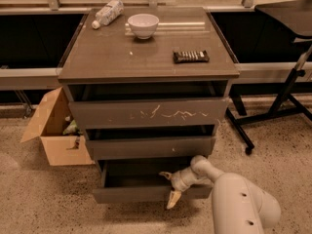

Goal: Open bottom drawer

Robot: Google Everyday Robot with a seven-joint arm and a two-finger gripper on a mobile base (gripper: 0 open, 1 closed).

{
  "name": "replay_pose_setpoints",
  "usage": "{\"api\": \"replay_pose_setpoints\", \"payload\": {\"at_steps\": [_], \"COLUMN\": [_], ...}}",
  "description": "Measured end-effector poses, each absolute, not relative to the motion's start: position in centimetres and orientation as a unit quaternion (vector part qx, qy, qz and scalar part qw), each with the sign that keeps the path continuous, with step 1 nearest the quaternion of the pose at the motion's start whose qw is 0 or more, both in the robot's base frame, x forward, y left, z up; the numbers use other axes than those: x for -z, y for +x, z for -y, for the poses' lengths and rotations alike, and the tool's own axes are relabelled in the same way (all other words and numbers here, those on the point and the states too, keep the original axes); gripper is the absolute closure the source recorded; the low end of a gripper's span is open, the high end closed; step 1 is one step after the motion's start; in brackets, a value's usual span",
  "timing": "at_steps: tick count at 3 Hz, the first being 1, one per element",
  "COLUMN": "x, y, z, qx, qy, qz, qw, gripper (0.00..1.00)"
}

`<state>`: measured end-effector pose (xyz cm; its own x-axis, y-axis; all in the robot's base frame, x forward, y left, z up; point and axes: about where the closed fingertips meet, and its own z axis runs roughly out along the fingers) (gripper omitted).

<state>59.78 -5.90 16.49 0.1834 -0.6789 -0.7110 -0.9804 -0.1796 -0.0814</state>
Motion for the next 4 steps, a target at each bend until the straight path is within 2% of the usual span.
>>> {"api": "replay_pose_setpoints", "payload": {"at_steps": [3,4], "x": [-16.4,-16.5], "y": [58.7,57.3], "z": [5.7,5.3], "qx": [-0.281,-0.295], "qy": [-0.721,-0.720], "qz": [-0.579,-0.579], "qw": [0.258,0.245], "gripper": [0.81,0.98]}}
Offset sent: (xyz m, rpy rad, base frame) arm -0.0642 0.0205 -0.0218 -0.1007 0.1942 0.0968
